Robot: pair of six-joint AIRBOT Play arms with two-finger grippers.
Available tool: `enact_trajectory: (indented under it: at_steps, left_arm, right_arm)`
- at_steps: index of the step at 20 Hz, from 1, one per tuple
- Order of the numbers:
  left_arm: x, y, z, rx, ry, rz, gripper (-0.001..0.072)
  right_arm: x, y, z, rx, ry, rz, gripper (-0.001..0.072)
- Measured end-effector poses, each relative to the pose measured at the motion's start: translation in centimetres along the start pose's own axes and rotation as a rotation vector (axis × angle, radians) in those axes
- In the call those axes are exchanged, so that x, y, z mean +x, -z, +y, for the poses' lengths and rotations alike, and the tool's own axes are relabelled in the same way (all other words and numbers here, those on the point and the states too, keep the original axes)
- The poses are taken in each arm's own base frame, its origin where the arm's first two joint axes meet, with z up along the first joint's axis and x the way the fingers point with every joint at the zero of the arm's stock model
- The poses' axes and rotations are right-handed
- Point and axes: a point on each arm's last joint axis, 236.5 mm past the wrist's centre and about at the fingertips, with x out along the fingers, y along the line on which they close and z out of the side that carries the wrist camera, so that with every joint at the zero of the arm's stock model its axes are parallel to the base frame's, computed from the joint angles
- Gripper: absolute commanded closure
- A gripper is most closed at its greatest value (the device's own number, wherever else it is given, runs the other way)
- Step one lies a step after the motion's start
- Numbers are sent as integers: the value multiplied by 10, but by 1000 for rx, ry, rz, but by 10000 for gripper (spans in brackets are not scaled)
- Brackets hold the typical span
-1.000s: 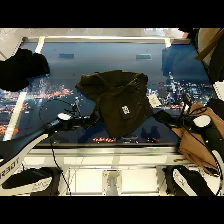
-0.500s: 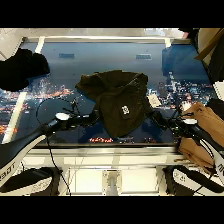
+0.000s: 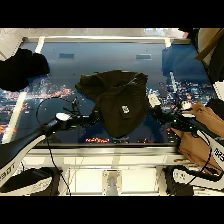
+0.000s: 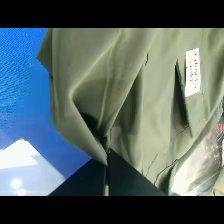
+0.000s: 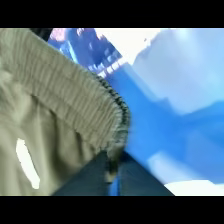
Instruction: Fold the clothes and pants, and hang the long-sleeved shirts on hangers.
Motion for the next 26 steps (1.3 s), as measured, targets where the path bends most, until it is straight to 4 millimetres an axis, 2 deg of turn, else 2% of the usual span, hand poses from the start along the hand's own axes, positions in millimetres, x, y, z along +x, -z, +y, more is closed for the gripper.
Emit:
enact_trajectory:
  at_steps: [3,5,7,9,12,16,18,20,22,23,24,26]
  left_arm:
    - [-6,-2,-1,10,9,6,696]
    - [-20,-3,-2,46,23,29,696]
    - [-45,-6,-6,81,45,48,697]
    - [-80,-14,-16,129,74,42,697]
    - [-139,-27,-46,251,91,-5,698]
    - [-232,-39,-105,521,13,-99,698]
    - [-284,-47,-138,655,-52,-193,698]
    - [-340,-58,-175,771,-115,-332,699]
    - [-382,-66,-203,849,-161,-445,699]
    - [-393,-70,-209,864,-180,-468,699]
    - [-396,-75,-210,867,-199,-462,699]
    - [-382,-89,-196,833,-237,-375,698]
  right_arm:
    - [-4,-2,19,-43,-45,14,685]
    - [-18,-6,46,-122,-101,13,685]
    - [-44,-9,80,-235,-161,-1,685]
    - [-80,-6,119,-353,-219,-20,685]
    - [-144,13,182,-535,-311,-58,685]
    - [-240,59,263,-757,-446,-123,685]
    - [-296,82,301,-859,-512,-198,686]
    - [-343,103,329,-939,-563,-270,686]
    - [-378,120,348,-996,-596,-329,686]
    - [-384,122,349,-1007,-590,-340,687]
    - [-385,121,347,-1008,-571,-343,687]
    - [-369,112,337,-977,-526,-307,687]
